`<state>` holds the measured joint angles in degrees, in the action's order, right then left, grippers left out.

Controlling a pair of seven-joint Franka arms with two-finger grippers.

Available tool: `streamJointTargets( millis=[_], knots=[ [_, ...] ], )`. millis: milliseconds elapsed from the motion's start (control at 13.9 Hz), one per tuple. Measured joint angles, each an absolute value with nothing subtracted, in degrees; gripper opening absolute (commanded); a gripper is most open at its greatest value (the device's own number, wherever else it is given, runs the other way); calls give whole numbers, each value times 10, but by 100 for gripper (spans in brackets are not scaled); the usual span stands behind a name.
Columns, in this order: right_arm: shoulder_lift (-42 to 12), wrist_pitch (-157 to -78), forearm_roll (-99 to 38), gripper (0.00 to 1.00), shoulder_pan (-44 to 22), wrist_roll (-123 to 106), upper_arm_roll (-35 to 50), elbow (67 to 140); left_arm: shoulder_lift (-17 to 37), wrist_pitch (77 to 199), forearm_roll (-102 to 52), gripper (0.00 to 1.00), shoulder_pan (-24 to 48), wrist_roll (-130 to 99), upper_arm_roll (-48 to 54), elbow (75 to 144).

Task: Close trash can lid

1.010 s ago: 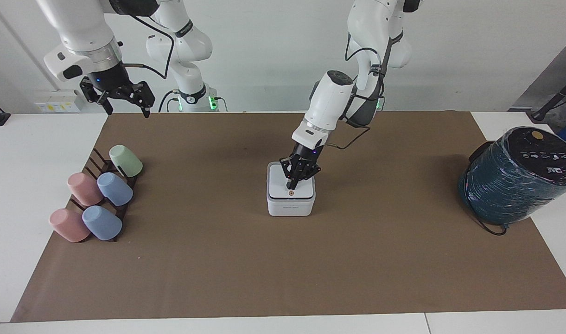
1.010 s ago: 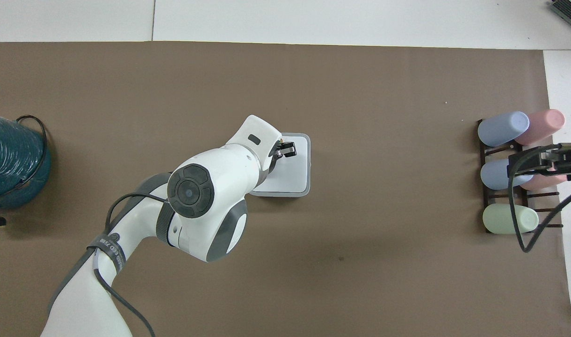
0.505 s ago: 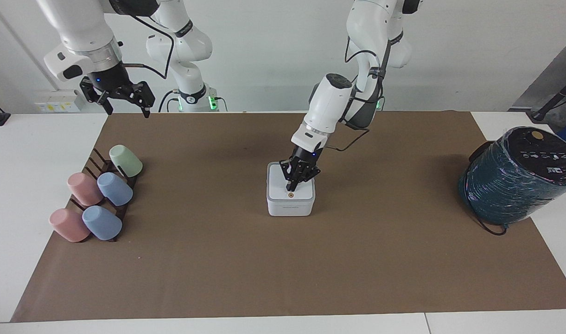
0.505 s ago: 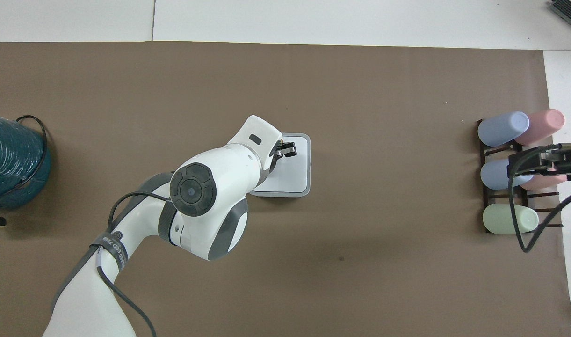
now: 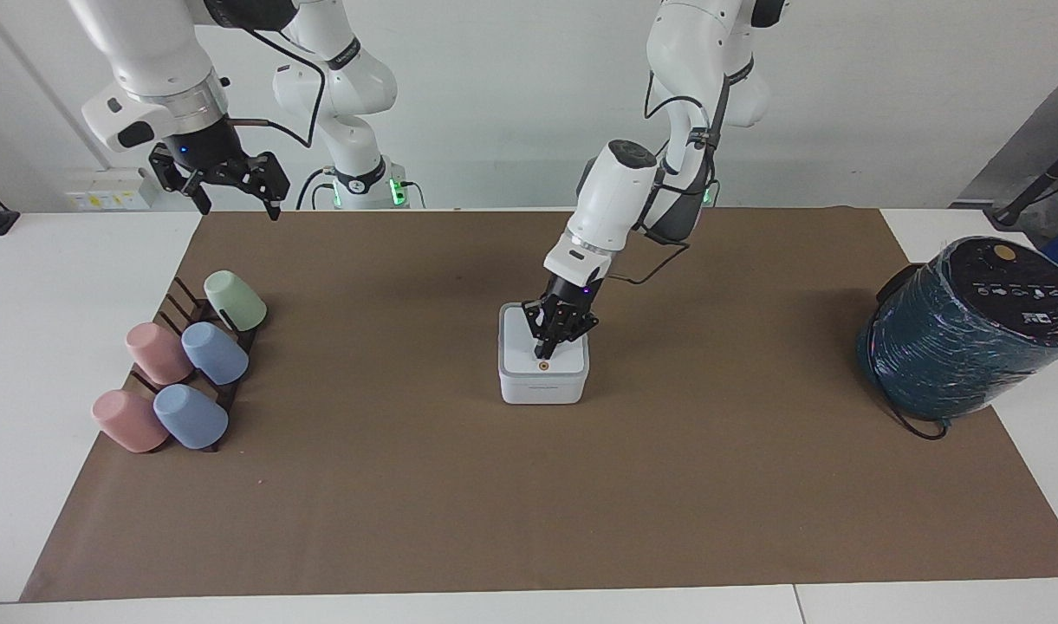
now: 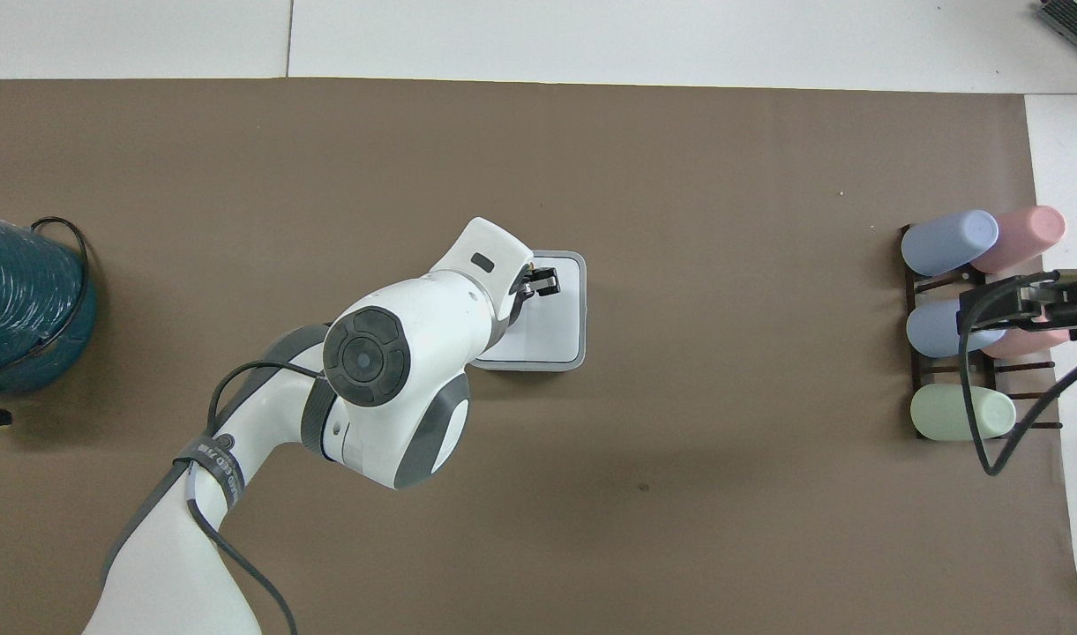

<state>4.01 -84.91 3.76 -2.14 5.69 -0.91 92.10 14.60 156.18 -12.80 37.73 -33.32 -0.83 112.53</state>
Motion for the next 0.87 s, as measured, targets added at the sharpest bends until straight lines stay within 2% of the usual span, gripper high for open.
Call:
streamJointTargets(
  millis=[361, 866],
  knots=[
    [40, -849, 38, 100, -21, 57, -9, 921, 151, 1526, -130, 17, 351, -334, -9, 1098],
    [40, -849, 38, 100, -21, 57, -9, 921, 129, 1245, -130, 22, 209, -217, -16, 975]
  ],
)
